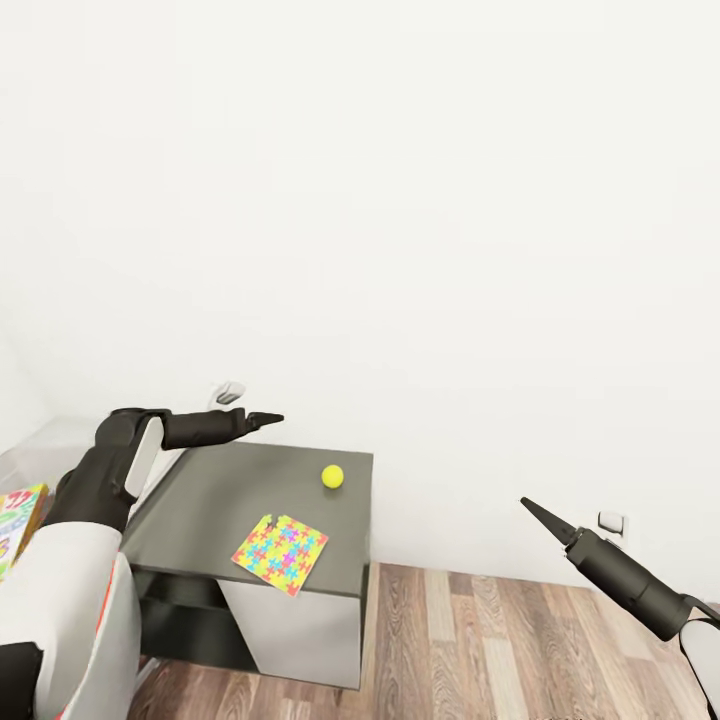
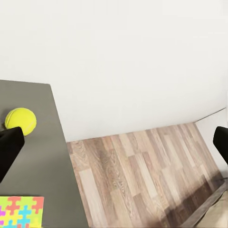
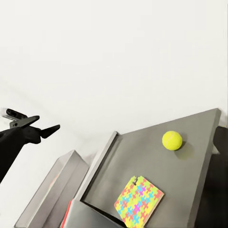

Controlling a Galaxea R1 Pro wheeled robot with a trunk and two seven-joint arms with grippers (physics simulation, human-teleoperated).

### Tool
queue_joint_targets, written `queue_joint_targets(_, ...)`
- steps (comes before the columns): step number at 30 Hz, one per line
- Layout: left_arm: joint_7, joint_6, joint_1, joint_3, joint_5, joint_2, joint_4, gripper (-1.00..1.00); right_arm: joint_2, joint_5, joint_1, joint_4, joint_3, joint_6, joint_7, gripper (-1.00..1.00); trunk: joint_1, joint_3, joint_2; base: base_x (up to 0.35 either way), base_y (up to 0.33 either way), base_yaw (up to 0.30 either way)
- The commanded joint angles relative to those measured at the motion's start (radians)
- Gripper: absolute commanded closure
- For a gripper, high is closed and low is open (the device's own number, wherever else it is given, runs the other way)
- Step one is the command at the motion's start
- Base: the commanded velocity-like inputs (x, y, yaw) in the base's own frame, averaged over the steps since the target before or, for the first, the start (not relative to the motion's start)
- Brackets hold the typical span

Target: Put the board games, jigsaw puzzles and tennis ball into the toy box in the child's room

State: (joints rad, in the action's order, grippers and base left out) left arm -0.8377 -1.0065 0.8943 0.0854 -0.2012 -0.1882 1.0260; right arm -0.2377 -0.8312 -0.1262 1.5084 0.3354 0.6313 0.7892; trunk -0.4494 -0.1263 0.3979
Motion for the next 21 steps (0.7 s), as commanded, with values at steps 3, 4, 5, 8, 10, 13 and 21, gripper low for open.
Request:
queue_joint_targets(3, -0.004, -0.003, -0.009, 0.002, 0.002, -0.001, 0.0, -1.0, 0.001, -0.005, -0.001, 0.0, 0.0, 0.007, 0.0, -1.0, -0.001, 0.002, 0.002, -0.019, -0.001, -0.206)
queue_joint_targets(4, -0.004, -0.002, -0.012, 0.002, 0.003, -0.001, 0.0, -1.0, 0.001, -0.005, -0.001, 0.0, 0.0, 0.007, 0.0, -1.0, -0.001, 0.003, 0.002, -0.046, -0.001, -0.206)
queue_joint_targets(5, -0.004, -0.001, -0.021, 0.002, 0.003, -0.001, 0.0, -1.0, 0.001, -0.005, -0.001, 0.0, 0.0, 0.007, -0.001, -1.0, -0.001, 0.004, 0.002, -0.059, 0.0, -0.206)
queue_joint_targets(8, -0.006, 0.002, -0.046, 0.003, 0.002, -0.002, 0.001, -1.0, 0.001, -0.005, -0.001, 0.0, 0.0, 0.007, -0.001, -1.0, -0.001, 0.008, 0.002, -0.043, 0.0, -0.206)
queue_joint_targets(10, -0.007, 0.003, -0.065, 0.003, 0.002, -0.003, 0.002, -1.0, 0.001, -0.006, -0.001, -0.001, 0.0, 0.007, -0.001, -1.0, -0.001, 0.01, 0.002, -0.019, 0.0, -0.206)
queue_joint_targets(13, -0.008, 0.005, -0.104, 0.004, 0.002, -0.004, 0.003, -1.0, 0.001, -0.006, -0.001, -0.001, 0.0, 0.007, -0.001, -1.0, -0.001, 0.013, 0.002, -0.008, 0.0, -0.177)
queue_joint_targets(21, -0.008, 0.03, -0.196, 0.011, 0.002, -0.005, 0.005, -1.0, 0.006, -0.004, -0.001, 0.001, -0.001, 0.001, -0.011, -1.0, -0.001, 0.015, 0.002, -0.002, -0.013, -0.044)
